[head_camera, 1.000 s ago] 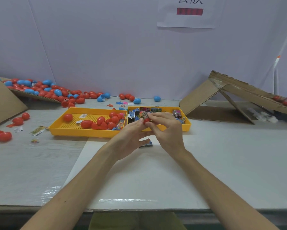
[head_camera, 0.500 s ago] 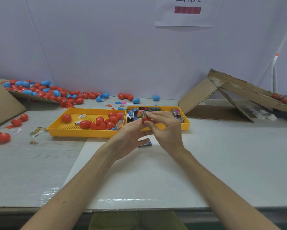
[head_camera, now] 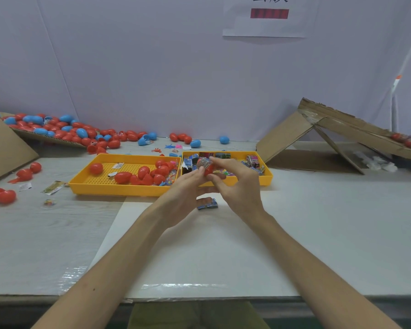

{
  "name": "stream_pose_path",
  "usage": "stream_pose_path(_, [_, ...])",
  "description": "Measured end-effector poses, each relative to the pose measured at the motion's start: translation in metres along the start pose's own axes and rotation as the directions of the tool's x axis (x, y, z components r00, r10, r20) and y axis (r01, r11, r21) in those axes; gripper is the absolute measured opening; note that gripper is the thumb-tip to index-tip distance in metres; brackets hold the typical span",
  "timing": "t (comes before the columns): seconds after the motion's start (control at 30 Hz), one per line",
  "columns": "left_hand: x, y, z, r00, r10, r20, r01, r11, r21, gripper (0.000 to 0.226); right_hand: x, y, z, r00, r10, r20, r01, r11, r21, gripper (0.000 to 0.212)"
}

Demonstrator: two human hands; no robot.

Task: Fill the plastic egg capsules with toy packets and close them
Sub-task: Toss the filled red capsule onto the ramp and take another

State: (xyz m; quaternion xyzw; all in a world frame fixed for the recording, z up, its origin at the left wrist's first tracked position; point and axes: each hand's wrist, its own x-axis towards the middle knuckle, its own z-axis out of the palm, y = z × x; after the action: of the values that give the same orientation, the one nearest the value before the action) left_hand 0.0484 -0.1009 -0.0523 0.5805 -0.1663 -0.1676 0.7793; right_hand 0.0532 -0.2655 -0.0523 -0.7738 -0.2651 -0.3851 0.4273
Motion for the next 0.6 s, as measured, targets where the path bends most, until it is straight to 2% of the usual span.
stream_pose_path(0.33, [0.0019,-0.0009,-0.0014,1.000,-0.018,0.025,0.018,1.000,-0.015,0.039,-0.0020,0.0011,0.0011,0.998,-0.057,-0.012,0.056,0.998,-0.030,0.033])
stream_pose_path(0.6, [0.0018,-0.0028,-0.0027,0.999,-0.023,0.029,0.023,1.000,-0.008,0.042,-0.0025,0.0049,0.0025,0.992,-0.104,-0.073,0.098,0.992,-0.082,0.027])
